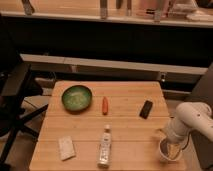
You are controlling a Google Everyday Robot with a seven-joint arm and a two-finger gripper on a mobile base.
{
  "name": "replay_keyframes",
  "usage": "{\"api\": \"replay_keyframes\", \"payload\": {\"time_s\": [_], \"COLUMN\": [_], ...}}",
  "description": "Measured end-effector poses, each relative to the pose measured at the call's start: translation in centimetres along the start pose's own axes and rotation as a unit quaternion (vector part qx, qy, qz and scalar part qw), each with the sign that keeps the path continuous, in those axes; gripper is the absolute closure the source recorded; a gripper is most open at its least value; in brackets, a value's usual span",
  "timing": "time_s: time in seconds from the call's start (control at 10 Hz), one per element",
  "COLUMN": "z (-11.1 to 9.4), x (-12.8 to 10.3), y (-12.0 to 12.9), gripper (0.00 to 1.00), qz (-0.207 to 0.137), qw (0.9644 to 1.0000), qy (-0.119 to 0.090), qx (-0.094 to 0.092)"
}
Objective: Place the ceramic cup in the ceramic bowl
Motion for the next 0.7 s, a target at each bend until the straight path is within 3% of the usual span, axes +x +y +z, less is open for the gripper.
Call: {"api": "replay_keyframes", "payload": {"time_s": [0.7], "z": [0.10], "x": [0.13], "y": [-0.04], "gripper": [0.20], "qz": [-0.003], "qw": [1.0000], "qy": [0.003], "qx": [-0.003]}}
